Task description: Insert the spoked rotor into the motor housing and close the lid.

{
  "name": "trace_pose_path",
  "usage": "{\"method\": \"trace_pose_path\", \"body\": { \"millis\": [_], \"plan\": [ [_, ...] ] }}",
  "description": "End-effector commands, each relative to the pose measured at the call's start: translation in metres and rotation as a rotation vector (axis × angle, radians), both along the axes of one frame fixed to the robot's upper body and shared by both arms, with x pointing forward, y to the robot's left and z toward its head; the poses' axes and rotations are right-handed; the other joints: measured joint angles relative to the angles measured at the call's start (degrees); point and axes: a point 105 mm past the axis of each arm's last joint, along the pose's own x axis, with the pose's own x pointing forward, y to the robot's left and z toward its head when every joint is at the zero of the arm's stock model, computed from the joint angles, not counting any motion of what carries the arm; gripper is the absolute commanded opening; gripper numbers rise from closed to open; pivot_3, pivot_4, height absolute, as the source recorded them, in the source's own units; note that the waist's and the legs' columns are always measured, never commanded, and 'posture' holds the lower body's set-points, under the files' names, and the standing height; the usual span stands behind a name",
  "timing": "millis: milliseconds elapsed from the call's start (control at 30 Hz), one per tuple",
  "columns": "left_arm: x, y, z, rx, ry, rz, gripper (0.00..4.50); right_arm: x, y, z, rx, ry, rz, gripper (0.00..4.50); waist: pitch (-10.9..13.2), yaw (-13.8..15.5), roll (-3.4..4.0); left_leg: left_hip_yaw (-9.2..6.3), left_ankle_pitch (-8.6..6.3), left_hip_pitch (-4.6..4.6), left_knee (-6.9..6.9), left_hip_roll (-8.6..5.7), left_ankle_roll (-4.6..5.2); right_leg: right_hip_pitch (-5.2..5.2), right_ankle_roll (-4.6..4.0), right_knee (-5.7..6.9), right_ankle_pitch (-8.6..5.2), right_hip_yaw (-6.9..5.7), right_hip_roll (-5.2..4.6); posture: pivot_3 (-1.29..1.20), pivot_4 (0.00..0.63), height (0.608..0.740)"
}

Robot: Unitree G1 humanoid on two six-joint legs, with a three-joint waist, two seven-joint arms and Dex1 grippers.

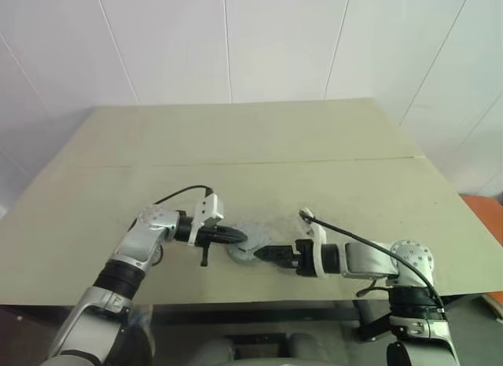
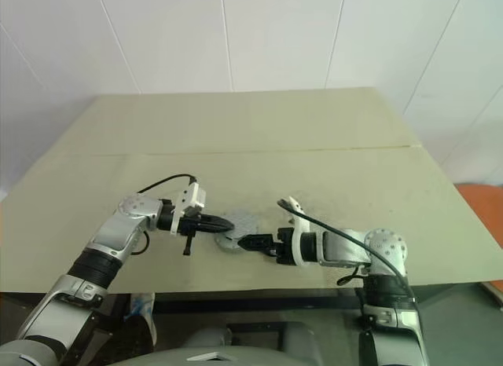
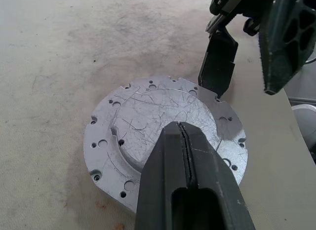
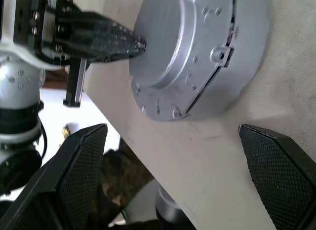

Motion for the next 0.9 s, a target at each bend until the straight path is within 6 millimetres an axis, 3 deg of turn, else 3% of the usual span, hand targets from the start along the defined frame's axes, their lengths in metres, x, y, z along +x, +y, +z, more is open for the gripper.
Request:
{"method": "trace_pose_path", "body": {
  "millis": [33,200,467,600,667,900],
  "plan": [
    [-0.007,0.004,-0.02,0.065,0.06,-0.008,0.0,0.017,0.013,-0.005,0.006,0.097,-0.137,4.47,0.0,-0.8,0.05,0.0,-0.02,-0.01,-0.01,0.03,-0.03,0.03,0.0,0.0,0.0,-0.01,0.0,0.0,0.0,0.74],
    [-0.007,0.003,-0.022,0.076,0.05,-0.009,0.0,0.028,0.049,0.027,0.156,0.11,-0.135,4.47,0.1,-2.4,0.15,0.0,-0.03,-0.08,-0.03,0.13,-0.04,0.01,-0.01,-0.01,-0.01,-0.03,0.03,0.0,0.0,0.74],
    [-0.007,0.004,-0.025,0.077,0.042,0.0,0.0,0.028,0.033,0.028,0.113,0.052,-0.1,2.22,0.2,-2.1,0.46,0.02,0.08,-0.04,-0.05,0.24,0.15,-0.39,0.08,0.07,0.1,-0.11,0.13,0.0,0.0,0.74],
    [-0.008,0.004,-0.026,0.078,0.043,-0.002,0.0,0.027,0.034,0.033,0.147,0.034,-0.073,1.84,0.1,-1.9,0.48,0.08,0.04,-0.11,-0.07,0.07,0.22,-0.49,-0.03,-0.01,0.28,-0.05,-0.04,0.0,0.0,0.74],
    [-0.008,0.003,-0.026,0.078,0.043,-0.002,0.0,0.025,0.036,0.034,0.155,0.029,-0.051,1.37,0.1,-2.0,0.46,0.13,0.04,-0.13,-0.06,0.05,0.22,-0.49,-0.01,-0.05,0.26,0.0,-0.06,0.0,0.0,0.74],
    [0.007,0.002,-0.018,0.026,0.003,0.069,0.0,0.025,0.03,0.02,0.11,0.078,-0.066,1.33,0.2,-1.9,0.51,0.13,0.03,-0.14,-0.05,0.06,0.21,-0.14,-0.01,-0.07,0.01,0.01,-0.06,0.0,0.0,0.74]
  ]
}}
